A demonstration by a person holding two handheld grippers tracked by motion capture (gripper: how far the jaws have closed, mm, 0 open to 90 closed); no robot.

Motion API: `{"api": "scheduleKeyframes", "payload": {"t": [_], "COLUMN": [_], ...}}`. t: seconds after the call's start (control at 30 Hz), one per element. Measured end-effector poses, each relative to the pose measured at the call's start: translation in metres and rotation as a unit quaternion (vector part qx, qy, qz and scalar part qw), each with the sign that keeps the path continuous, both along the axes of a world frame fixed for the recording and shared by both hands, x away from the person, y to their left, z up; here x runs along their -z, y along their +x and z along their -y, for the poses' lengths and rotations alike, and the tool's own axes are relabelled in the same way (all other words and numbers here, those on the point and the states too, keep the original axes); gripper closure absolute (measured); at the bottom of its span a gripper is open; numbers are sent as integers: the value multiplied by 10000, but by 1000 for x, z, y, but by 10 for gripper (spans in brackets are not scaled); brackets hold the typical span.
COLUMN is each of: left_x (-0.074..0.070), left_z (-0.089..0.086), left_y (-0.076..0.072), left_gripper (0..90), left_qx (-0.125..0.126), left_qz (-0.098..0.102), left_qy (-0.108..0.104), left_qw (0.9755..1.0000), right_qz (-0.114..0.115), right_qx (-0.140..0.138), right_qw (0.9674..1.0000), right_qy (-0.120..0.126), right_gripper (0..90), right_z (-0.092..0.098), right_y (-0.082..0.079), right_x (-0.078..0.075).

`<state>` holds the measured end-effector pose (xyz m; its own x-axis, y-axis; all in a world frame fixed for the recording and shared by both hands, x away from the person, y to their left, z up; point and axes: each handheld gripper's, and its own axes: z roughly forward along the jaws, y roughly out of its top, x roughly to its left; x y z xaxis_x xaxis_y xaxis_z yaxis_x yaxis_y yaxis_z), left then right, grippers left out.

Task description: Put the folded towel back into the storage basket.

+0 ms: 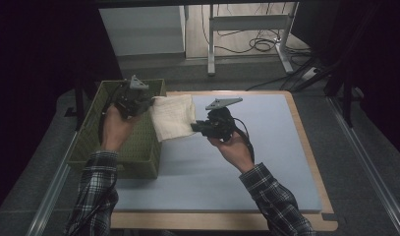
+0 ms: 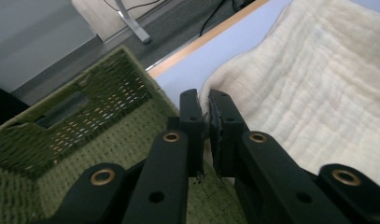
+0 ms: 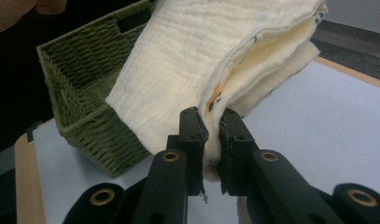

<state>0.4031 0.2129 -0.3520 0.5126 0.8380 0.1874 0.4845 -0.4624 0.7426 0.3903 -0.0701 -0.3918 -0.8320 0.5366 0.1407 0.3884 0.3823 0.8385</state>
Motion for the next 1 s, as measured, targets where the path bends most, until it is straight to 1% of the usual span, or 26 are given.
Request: {"api": "scheduleKeyframes", "payload": {"t": [0.17,0.3,0.43,0.73,0.83,1.0], "left_x": [-4,-4,-3,9,13,20], "left_z": [-15,-26,-39,-66,-76,-91], "left_y": [-6,-12,-18,-26,-29,-35], "left_gripper": [847,847,847,848,848,848], "left_qx": [-96,-207,-311,-526,-612,-731], "left_qz": [7,42,15,-96,-146,-226], "left_qy": [28,-15,-9,-14,64,135], "left_qw": [9999,9998,9995,9986,9980,9970], "right_qz": [27,41,42,-21,-41,-71], "right_qx": [-95,-175,-246,-406,-456,-541], "right_qw": [9999,9998,9997,9992,9989,9985], "right_qy": [47,65,69,1,-17,-42], "right_gripper": [809,809,809,809,809,809], "right_z": [-13,-25,-39,-76,-87,-106], "right_y": [-2,-5,-8,-15,-17,-21], "right_x": [-3,-5,-4,7,12,19]}}
